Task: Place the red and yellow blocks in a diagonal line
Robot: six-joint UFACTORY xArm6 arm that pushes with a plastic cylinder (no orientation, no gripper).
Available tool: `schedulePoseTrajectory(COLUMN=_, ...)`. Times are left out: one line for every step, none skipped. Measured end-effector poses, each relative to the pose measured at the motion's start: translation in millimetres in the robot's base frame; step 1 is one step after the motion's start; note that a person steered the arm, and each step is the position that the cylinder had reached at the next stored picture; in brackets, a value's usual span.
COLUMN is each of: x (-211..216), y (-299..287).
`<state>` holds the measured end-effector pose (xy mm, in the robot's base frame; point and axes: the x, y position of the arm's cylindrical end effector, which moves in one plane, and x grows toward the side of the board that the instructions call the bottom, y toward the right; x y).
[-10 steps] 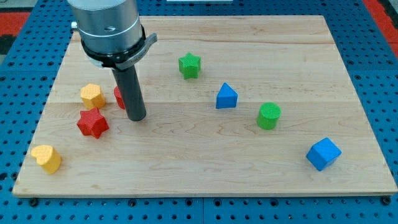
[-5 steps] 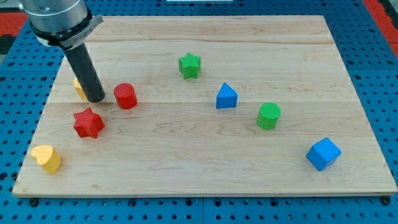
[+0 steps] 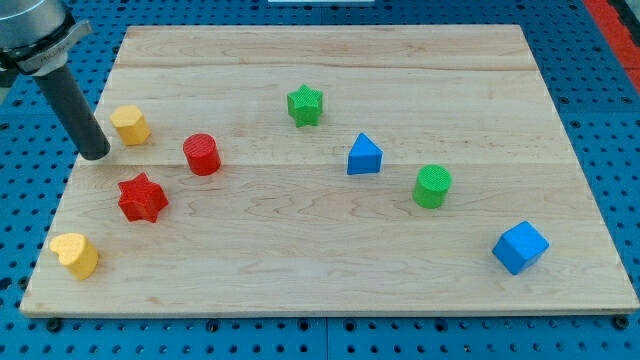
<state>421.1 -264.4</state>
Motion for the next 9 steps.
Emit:
schedulePoseTrajectory(x=-30, y=34)
schedulePoseTrajectory(x=-45, y=40)
schedulePoseTrajectory(x=-72, y=18)
schedulePoseTrajectory(x=-63, y=65)
schedulePoseTrajectory(x=-41, y=117)
schedulePoseTrajectory(x=-85, y=99)
schedulePoseTrajectory(x=-91, y=134)
schedulePoseTrajectory(x=-76, y=181)
schedulePoseTrajectory(x=-51, y=184)
